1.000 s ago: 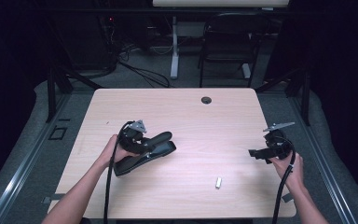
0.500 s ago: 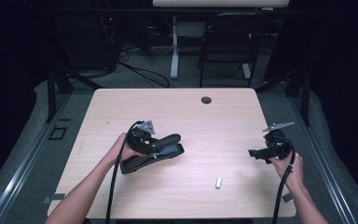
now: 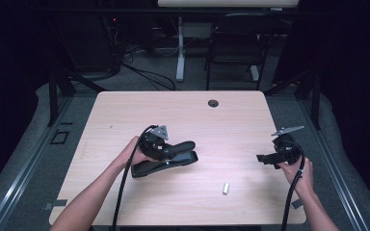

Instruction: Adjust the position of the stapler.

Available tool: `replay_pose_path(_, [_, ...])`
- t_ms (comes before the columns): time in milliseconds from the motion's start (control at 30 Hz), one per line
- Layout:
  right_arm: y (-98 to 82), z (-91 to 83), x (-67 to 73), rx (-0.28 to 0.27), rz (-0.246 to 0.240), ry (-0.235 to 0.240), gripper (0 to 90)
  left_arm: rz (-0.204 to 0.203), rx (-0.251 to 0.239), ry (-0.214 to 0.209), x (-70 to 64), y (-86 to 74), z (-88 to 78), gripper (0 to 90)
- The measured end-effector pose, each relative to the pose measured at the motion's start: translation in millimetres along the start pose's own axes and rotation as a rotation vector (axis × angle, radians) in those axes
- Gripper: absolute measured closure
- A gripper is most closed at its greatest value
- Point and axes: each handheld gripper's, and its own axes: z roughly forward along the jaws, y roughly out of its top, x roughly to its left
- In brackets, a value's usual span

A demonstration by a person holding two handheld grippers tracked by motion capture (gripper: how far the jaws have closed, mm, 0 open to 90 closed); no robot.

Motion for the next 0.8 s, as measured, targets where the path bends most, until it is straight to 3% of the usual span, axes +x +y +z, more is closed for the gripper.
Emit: replay_pose_path(800, [0.1,1.7,0.6,0.005,-0.004,0.005,13.0,0.061,-0.001,-0.048,-4.4,12.4,10.8,59.0])
